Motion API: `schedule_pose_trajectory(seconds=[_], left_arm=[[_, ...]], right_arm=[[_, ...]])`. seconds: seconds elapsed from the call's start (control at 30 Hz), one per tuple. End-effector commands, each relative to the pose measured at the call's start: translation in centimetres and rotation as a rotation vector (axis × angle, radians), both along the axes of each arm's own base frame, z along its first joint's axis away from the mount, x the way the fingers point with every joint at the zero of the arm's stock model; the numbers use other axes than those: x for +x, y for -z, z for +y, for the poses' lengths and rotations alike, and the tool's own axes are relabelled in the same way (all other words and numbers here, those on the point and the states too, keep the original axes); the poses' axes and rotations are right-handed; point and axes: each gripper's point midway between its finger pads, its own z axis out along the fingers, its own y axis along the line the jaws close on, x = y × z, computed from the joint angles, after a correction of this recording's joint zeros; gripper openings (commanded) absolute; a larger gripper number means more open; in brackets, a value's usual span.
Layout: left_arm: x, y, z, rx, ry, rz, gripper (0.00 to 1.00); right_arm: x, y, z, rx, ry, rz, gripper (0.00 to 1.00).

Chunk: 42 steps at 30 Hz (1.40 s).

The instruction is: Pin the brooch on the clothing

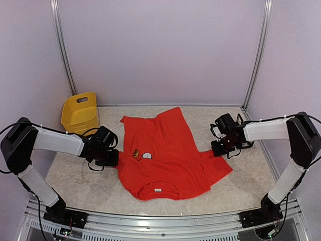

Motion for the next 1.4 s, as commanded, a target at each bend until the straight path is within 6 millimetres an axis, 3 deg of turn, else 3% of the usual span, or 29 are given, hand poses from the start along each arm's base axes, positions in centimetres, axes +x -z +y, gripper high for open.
schedule_pose_trajectory(seconds=[0.0,0.07,0.2,0.3,0.4,0.53,0.63,0.73,0.83,0.97,1.07,1.2,1.33,1.37], left_arm=[[-3.4,-0.3,3.0,0.117,-0.026,0.071,0.0],[-3.2,-3.8,4.2,0.122,-0.064,-0.011,0.0],[-4.3,-8.7,5.3,0.067,-0.1,-0.089,0.0],[-6.6,-9.1,4.1,-0.048,-0.084,-0.063,0.0],[-9.2,-8.3,3.5,-0.06,-0.094,-0.014,0.0],[-11.5,-9.4,4.0,-0.047,-0.169,-0.024,0.0],[-13.7,-8.0,4.4,-0.077,-0.235,0.012,0.0],[-15.5,-6.6,4.8,-0.101,-0.283,0.036,0.33],[-15.7,-7.9,4.6,-0.098,-0.287,-0.014,0.61],[-13.2,-12.1,3.7,-0.019,-0.242,-0.156,0.7],[-8.8,-14.4,2.6,0.057,-0.182,-0.279,0.75],[-2.1,-13.5,1.2,-0.074,-0.133,-0.285,0.75],[4.1,-13.3,2.4,-0.069,-0.157,-0.326,0.8],[5.7,-12.2,2.6,-0.039,-0.161,-0.314,0.81]], right_arm=[[0.7,-2.4,-0.7,-0.023,0.009,-0.053,0.0],[0.6,-2.8,-1.2,-0.031,0.01,-0.059,0.0],[-0.2,-3.7,-1.1,-0.019,-0.017,-0.052,0.0],[-1.2,-3.9,-0.4,0.024,-0.052,-0.033,0.0],[-2.2,-3.8,-0.7,0.02,-0.062,-0.005,0.0],[-3.4,-3.6,-1.7,-0.017,-0.045,0.035,0.0],[-4.0,-3.8,-2.4,-0.037,-0.03,0.049,0.0],[-4.1,-3.9,-2.4,-0.043,-0.033,0.054,0.0],[-3.0,-4.7,-3.0,-0.096,-0.016,0.04,0.27],[0.6,-7.9,-2.0,-0.123,-0.025,-0.044,0.45],[3.6,-9.6,1.5,-0.048,-0.098,-0.116,0.47],[7.8,-9.4,7.8,0.07,-0.22,-0.148,0.48],[12.3,-8.0,10.6,0.076,-0.237,-0.166,0.59],[13.2,-7.1,11.1,0.071,-0.24,-0.159,0.64]])
